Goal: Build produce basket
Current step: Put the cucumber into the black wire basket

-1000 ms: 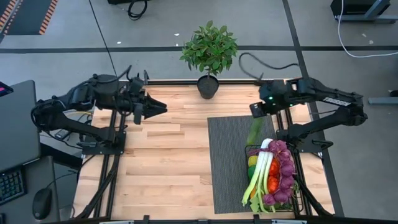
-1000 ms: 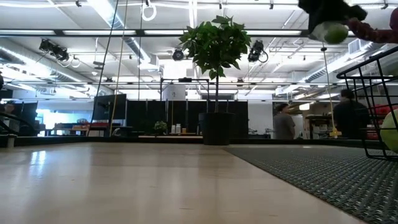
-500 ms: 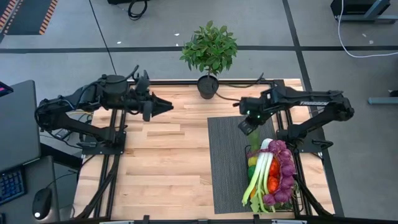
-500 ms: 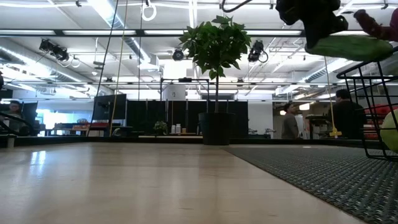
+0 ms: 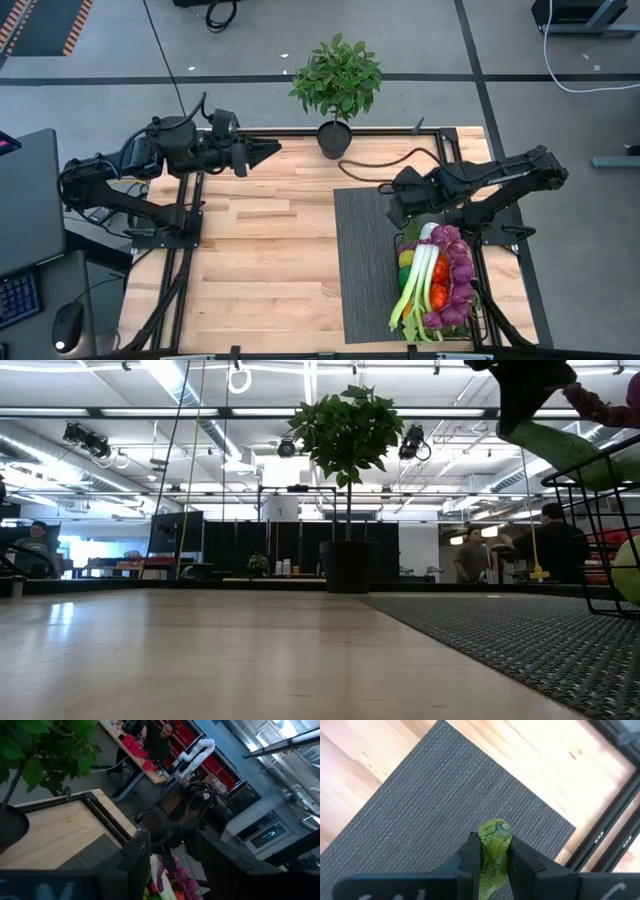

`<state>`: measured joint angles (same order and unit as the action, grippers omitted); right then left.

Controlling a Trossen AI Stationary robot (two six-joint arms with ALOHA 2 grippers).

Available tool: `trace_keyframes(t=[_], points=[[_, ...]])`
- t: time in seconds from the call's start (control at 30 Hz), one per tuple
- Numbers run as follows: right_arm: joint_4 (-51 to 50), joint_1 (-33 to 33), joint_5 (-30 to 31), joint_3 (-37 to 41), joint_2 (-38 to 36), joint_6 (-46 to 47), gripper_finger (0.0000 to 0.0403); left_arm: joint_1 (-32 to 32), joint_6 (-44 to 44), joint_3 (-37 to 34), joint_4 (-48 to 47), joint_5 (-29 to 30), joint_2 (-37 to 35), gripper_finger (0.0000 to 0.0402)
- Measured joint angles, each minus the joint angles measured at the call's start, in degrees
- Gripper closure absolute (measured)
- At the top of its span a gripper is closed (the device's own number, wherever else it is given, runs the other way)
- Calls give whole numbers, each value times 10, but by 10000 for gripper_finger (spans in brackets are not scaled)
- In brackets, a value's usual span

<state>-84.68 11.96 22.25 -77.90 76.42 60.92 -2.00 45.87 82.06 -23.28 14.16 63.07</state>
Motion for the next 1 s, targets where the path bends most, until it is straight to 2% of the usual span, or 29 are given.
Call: trace_keyframes(t=[0.17,0.57,0.8,1.0], points=[[0,41,5,0,4,19,326,11,30,0,4,6,7,230],[27,131,22,1,9,155,325,2,11,-1,40,24,49,230],[14,178,-5,13,48,261,325,2,-31,0,43,8,58,230],[6,184,-35,13,87,318,325,4,-36,0,43,-15,54,230]])
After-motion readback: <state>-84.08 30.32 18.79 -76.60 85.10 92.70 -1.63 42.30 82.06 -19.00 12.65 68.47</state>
